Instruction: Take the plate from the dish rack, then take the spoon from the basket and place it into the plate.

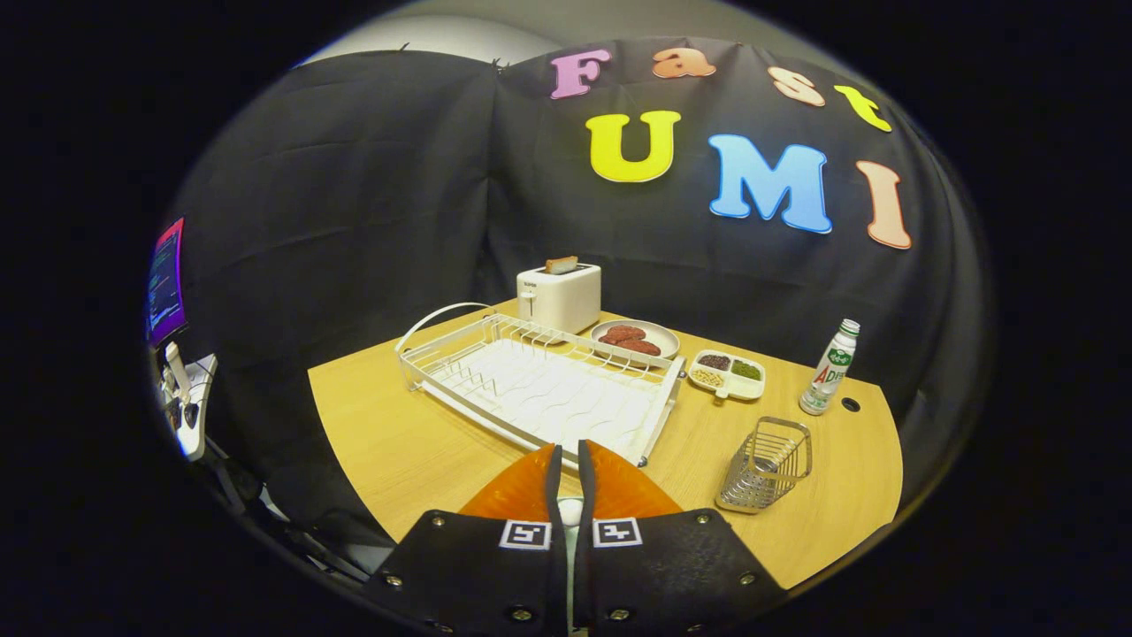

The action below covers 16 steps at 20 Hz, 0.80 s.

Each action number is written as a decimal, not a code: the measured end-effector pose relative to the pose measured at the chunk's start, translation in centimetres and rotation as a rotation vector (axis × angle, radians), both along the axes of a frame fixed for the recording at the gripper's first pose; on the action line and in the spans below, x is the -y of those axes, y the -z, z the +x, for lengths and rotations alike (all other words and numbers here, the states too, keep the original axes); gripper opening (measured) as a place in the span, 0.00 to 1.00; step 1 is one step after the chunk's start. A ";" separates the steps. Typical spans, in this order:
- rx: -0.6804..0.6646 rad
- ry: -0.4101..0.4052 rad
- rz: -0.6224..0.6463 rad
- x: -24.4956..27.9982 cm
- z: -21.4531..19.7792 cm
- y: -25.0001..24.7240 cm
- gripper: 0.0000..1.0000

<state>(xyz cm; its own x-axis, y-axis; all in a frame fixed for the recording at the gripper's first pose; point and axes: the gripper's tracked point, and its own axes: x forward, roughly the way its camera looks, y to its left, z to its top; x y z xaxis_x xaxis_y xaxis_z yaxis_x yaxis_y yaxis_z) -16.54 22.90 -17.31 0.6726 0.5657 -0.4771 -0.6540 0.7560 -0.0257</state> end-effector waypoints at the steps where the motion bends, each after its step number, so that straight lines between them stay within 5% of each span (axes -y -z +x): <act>1: 0.001 -0.019 -0.005 -0.5 0.3 0.2 0.03; 6: -0.025 -0.044 -0.013 -0.6 1.5 0.8 0.14; 8: -0.011 -0.025 -0.015 0.1 2.3 0.4 0.27; 9: 0.003 -0.007 -0.012 0.7 2.7 -0.2 0.47; 10: 0.026 0.019 -0.007 1.4 3.3 -1.0 0.56; 16: 0.169 0.274 0.123 7.8 6.2 -9.9 0.57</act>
